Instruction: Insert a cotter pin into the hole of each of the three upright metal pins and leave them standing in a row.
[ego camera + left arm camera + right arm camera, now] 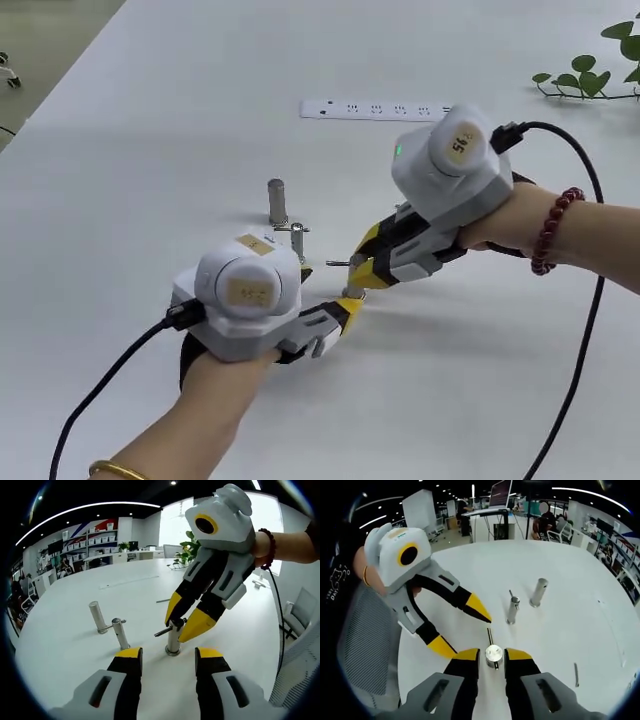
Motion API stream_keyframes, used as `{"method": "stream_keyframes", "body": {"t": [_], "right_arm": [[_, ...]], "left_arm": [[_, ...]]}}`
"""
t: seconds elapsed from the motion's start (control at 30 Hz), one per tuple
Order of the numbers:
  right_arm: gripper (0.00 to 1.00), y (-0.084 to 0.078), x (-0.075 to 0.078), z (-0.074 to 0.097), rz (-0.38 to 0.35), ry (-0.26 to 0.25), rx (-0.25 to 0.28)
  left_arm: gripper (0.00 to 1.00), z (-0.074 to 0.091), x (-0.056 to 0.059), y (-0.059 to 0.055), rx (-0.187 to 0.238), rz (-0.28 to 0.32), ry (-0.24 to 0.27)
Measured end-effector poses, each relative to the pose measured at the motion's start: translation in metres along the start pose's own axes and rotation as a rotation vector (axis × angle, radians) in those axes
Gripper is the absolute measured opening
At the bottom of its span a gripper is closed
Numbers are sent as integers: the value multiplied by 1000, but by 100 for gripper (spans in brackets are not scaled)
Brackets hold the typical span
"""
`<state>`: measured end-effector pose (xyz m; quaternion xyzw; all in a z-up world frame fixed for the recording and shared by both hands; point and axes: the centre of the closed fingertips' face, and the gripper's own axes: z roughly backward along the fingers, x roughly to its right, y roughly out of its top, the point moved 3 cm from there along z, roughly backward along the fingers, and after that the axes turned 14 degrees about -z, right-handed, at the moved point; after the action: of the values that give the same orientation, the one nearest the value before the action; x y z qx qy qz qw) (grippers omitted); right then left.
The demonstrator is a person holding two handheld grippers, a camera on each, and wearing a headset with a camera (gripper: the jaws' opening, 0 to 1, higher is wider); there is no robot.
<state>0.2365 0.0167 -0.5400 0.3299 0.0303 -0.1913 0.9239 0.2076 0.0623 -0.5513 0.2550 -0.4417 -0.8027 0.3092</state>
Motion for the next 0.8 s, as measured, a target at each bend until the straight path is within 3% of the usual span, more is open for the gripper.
{"method": "stream_keyframes", "body": {"t": [0.37,0.8], "right_arm": [[10,-3,2,-5,-7,-15,-9],[9,-4,2,-3,-12,-19,20]], "left_arm": [[50,16,-2,2,19,-1,-10],[65,37,-7,-1,42,13,15]]}}
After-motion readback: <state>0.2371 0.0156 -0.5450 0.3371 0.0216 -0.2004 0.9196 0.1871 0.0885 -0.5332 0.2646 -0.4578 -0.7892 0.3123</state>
